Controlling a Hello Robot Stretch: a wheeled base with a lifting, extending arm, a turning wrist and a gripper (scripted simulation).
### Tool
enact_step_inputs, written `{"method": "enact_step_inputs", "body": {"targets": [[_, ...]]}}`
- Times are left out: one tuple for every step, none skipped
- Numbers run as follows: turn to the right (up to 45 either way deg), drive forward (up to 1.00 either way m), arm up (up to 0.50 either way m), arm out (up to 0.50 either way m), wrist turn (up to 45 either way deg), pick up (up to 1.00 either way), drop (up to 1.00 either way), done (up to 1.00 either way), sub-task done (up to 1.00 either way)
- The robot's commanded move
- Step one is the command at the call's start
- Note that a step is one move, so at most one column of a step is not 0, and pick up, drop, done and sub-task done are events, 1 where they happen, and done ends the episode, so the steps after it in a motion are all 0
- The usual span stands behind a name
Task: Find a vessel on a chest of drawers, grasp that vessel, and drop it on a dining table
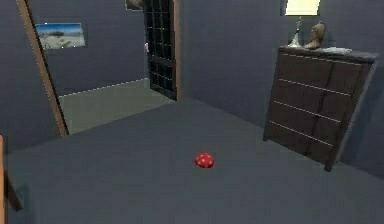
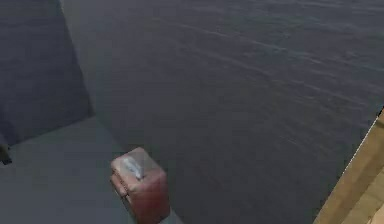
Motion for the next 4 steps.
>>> {"method": "enact_step_inputs", "body": {"targets": [[-30.0, 0.0, 0.0, 0.0, 0.0, 0.0, 0.0, 0.0, 0.0], [0.0, 1.0, 0.0, 0.0, 0.0, 0.0, 0.0, 0.0, 0.0], [0.0, 1.0, 0.0, 0.0, 0.0, 0.0, 0.0, 0.0, 0.0], [-3.0, 0.0, 0.0, 0.0, 0.0, 0.0, 0.0, 0.0, 0.0]]}}
